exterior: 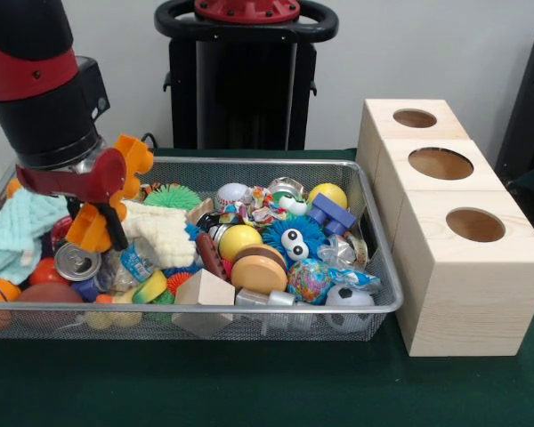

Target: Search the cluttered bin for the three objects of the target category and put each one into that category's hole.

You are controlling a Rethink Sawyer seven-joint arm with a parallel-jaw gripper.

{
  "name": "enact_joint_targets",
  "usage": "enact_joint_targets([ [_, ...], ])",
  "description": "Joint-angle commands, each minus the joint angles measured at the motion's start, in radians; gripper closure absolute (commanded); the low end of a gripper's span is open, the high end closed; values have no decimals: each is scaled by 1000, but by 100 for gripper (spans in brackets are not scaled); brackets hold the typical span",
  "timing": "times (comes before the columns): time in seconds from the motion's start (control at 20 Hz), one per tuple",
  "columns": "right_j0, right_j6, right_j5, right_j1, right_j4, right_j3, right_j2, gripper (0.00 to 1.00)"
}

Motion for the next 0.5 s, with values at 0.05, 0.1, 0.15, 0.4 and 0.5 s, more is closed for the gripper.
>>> enact_joint_targets([
  [0.05,105,-207,242,30,55,-327,61,100],
  [0.1,129,-177,273,49,61,-380,56,100],
  [0.15,148,-159,287,66,60,-423,52,100],
  [0.4,284,-72,408,202,5,-774,46,100],
  [0.5,316,-41,407,227,-24,-852,47,100],
])
